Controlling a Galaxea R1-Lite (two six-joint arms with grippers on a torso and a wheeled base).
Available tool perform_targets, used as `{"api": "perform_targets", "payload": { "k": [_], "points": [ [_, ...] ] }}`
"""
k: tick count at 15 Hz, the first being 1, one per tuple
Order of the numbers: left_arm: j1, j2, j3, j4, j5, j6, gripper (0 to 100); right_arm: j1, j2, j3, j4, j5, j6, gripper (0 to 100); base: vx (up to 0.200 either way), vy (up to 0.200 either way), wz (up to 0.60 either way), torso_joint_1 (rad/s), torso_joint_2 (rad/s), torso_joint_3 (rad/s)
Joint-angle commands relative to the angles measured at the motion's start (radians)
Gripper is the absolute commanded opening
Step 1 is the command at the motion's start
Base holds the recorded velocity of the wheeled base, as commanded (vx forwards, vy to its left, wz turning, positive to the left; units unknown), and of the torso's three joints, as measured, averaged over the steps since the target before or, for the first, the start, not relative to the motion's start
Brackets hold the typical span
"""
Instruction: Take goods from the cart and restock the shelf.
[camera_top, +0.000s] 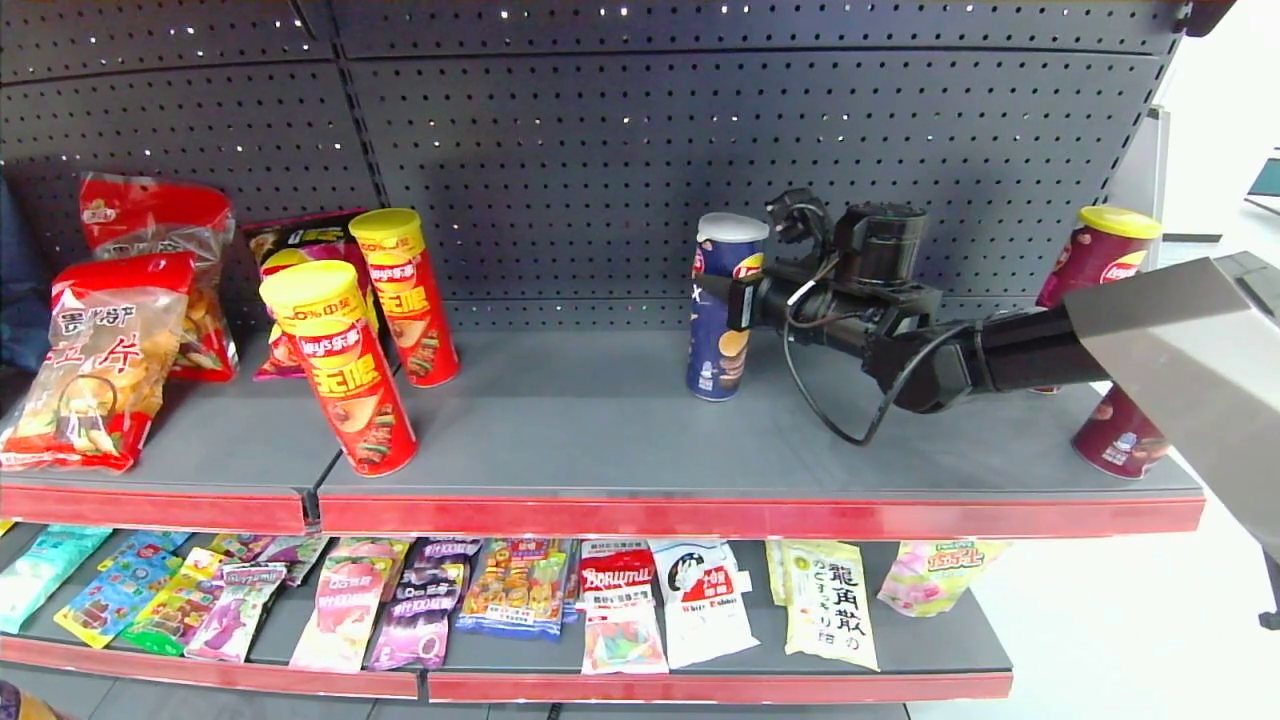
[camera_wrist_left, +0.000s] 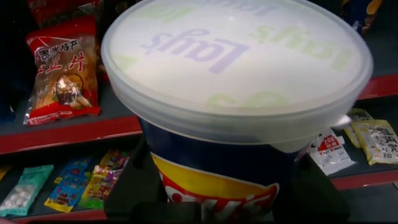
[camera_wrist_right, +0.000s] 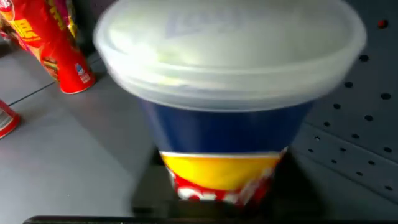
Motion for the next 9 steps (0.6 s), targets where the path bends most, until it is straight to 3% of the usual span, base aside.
{"api": "perform_targets", "payload": {
  "k": [1, 3, 7, 9],
  "points": [
    [0.0, 0.0, 0.001, 0.0, 0.0, 0.0, 0, 0.007, -0.004, -0.002, -0.001, -0.007, 0.001, 0, 0.0, 0.0, 0.0, 0.0, 0.0, 0.0],
    [0.0, 0.0, 0.001, 0.0, 0.0, 0.0, 0, 0.033, -0.032, 0.004, 0.001, -0.088, 0.003, 0, 0.0, 0.0, 0.0, 0.0, 0.0, 0.0],
    [0.0, 0.0, 0.001, 0.0, 0.0, 0.0, 0, 0.085, -0.209, 0.18, 0.008, -0.255, 0.001, 0, 0.0, 0.0, 0.0, 0.0, 0.0, 0.0],
    [0.0, 0.0, -0.001, 0.0, 0.0, 0.0, 0, 0.114, -0.265, 0.25, 0.002, -0.393, 0.006, 0, 0.0, 0.0, 0.0, 0.0, 0.0, 0.0]
  ]
}}
